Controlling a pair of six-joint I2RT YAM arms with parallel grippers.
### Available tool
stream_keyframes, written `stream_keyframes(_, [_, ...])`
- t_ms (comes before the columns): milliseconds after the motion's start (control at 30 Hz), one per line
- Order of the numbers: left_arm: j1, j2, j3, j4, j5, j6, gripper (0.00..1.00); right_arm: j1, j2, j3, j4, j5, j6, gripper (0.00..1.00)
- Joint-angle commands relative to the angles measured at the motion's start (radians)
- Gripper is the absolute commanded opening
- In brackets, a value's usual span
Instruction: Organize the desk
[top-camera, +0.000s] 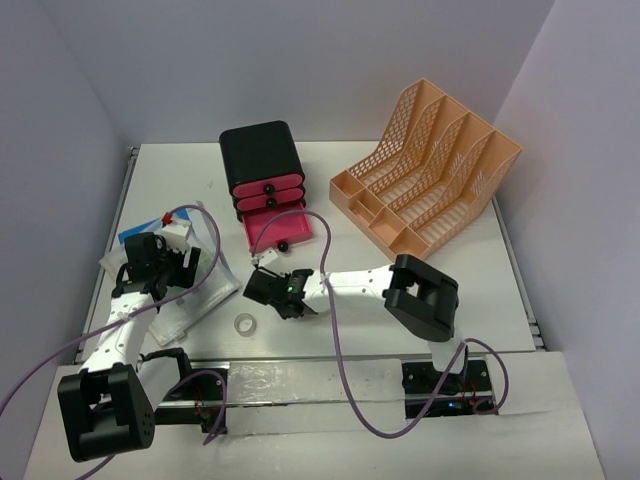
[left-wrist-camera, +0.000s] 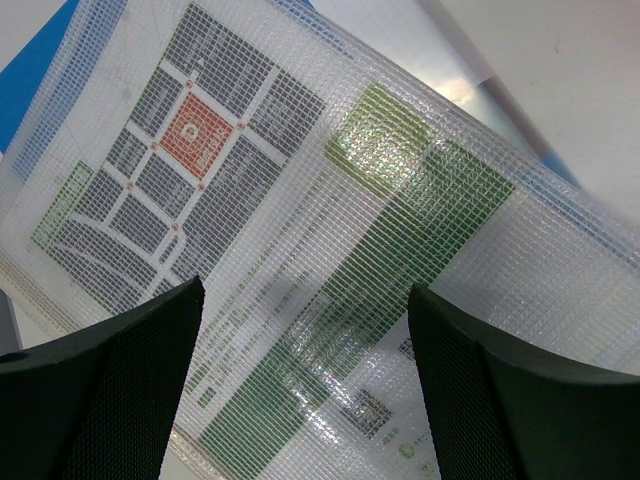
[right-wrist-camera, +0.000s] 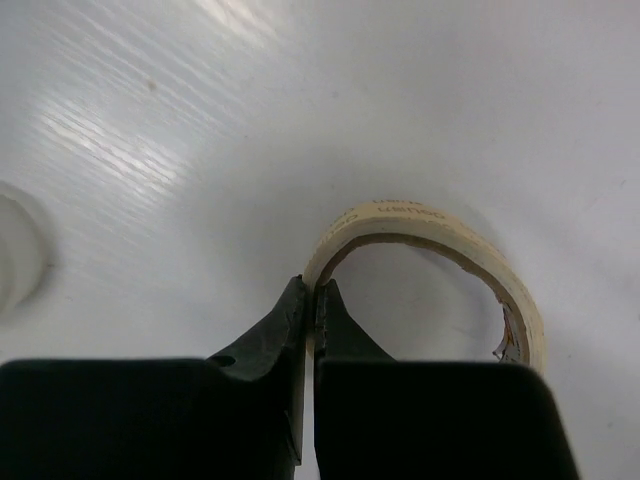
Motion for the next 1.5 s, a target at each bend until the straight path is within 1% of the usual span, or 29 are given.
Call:
stream_keyframes(0, [0.004,0.000,0.005,0.016,0.024,0.010,0.89,-0.017,-0.149,-0.028,0.268,0.067,-0.197,0.00])
stream_keyframes(67, [0.004,-0.004,0.004,0.016,0.024,0.010,0.89,-0.025,-0.169,-0.030,0.399,0.073,-0.395,0.00])
stream_keyframes(100, [0.006,-0.006,0.003,0.016,0.024,0.010,0.89,-0.029,-0.168,-0.026,0.442,0.073,-0.404,0.00])
stream_keyframes(133, [0.005,-0.007,0.002,0.016,0.024,0.010,0.89,-0.044,-0.160,-0.020,0.504,0.063,-0.496,0.00])
stream_keyframes(167, [0.004,-0.010,0.002,0.014,0.027,0.011,0.89,-0.047,-0.158,-0.012,0.508,0.047,-0.553,0.00])
stream_keyframes(200, [0.004,-0.012,0.002,0.014,0.025,0.011,0.89,-0.092,-0.133,0.007,0.567,-0.011,-0.614,0.00])
stream_keyframes(300, [0.005,-0.012,0.002,0.014,0.028,0.011,0.89,-0.147,-0.095,0.070,0.585,-0.101,-0.663,0.00])
stream_keyframes(367, [0.006,-0.010,0.000,0.016,0.025,0.014,0.89,-0.196,-0.056,0.123,0.579,-0.147,-0.657,0.00])
stream_keyframes(433, [0.004,-0.009,-0.001,0.019,0.019,0.014,0.89,-0.218,-0.038,0.132,0.599,-0.154,-0.658,0.00])
stream_keyframes(567, [0.004,0.002,0.002,0.019,0.021,0.014,0.89,-0.254,-0.016,0.098,0.732,-0.190,-0.686,0.00])
stream_keyframes(800, [0.005,0.008,0.003,0.019,0.018,0.012,0.89,-0.283,0.034,0.091,0.788,-0.278,-0.694,0.00])
stream_keyframes(1033, [0.005,0.013,0.004,0.021,0.014,0.013,0.89,-0.290,0.085,0.076,0.772,-0.285,-0.691,0.00])
stream_keyframes(1267, [0.004,0.013,0.004,0.020,0.014,0.013,0.89,-0.311,0.163,0.152,0.662,-0.272,-0.666,0.00])
stream_keyframes(1467, [0.005,0.012,0.003,0.020,0.013,0.013,0.89,-0.312,0.188,0.167,0.595,-0.257,-0.657,0.00])
